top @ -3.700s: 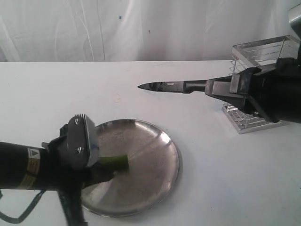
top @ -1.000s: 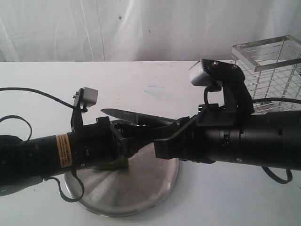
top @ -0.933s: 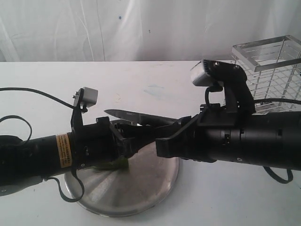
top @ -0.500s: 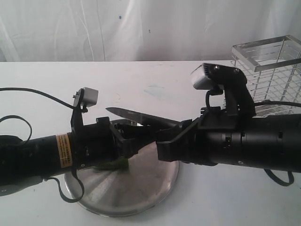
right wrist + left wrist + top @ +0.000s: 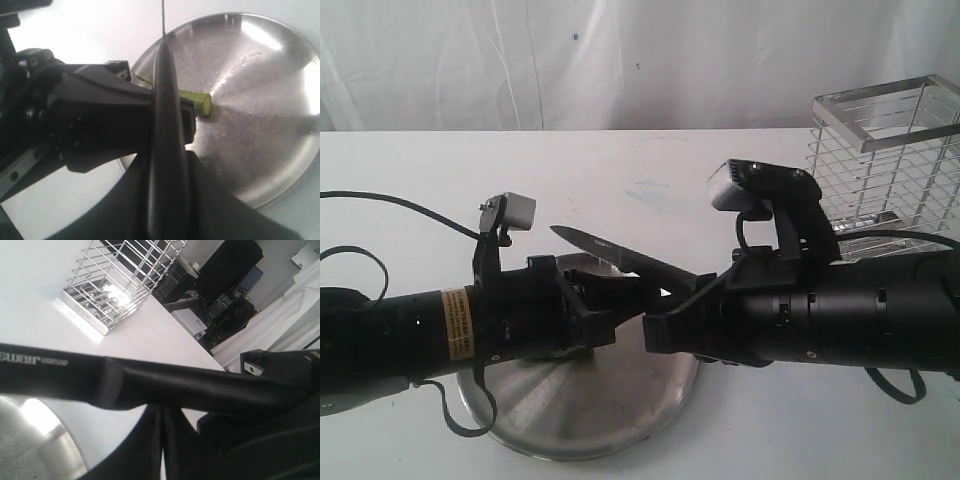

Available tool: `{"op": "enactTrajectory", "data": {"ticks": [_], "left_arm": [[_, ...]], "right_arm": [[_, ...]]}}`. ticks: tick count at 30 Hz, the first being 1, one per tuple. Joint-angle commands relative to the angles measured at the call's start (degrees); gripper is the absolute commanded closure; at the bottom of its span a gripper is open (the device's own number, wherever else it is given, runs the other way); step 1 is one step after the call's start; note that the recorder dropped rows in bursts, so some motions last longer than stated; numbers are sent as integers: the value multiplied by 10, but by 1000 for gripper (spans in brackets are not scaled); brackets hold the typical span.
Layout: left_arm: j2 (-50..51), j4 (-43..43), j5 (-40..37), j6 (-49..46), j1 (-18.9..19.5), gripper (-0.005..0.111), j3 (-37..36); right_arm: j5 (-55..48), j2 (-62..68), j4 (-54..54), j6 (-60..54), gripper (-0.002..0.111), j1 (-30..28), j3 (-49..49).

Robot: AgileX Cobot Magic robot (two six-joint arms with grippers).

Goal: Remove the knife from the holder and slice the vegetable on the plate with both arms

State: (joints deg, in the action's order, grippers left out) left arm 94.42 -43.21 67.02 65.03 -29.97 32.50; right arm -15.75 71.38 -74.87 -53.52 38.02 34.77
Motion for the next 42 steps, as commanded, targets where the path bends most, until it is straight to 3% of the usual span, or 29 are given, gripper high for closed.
{"op": "enactTrajectory", "data": {"ticks": [1,8,13,24,42], "left_arm": [[-1,-1,-2,-9,1,107,2],[-1,-1,-2,-10,1,107,2],[-1,-9,-26,-10,1,107,2],[-26,-32,-188,-10,1,107,2],[-91,-67,-221,-68,1,107,2]], "right_arm": [[-24,1,1,0,108,2,-2],[-25,1,1,0,108,2,-2],[36,1,1,48,108,2,-21],[43,1,-6,128,108,2,-81],[71,4,-145,139,108,2,-81]]}}
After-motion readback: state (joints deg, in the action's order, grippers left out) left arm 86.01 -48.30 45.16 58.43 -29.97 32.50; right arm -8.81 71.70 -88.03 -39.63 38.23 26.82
